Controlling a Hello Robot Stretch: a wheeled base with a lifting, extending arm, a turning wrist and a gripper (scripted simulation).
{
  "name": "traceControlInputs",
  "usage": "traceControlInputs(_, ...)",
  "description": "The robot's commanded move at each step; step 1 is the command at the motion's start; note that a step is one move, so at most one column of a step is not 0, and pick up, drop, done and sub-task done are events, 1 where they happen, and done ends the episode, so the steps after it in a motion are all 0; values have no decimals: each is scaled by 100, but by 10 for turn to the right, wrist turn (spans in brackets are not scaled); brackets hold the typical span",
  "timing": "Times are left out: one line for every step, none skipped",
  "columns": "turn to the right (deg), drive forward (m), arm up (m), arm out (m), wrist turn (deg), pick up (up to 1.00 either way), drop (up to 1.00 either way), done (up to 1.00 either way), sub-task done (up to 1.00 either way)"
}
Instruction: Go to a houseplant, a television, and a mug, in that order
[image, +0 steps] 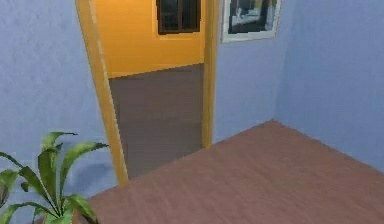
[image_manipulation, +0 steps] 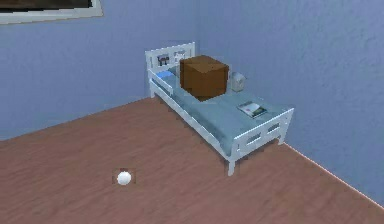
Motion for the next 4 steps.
traceControlInputs(0, 100, 0, 0, 0, 0, 0, 0, 0)
traceControlInputs(60, 0, 0, 0, 0, 0, 0, 0, 0)
traceControlInputs(0, 30, 0, 0, 0, 0, 0, 0, 0)
traceControlInputs(-360, 0, 0, 0, 0, 0, 0, 0, 0)
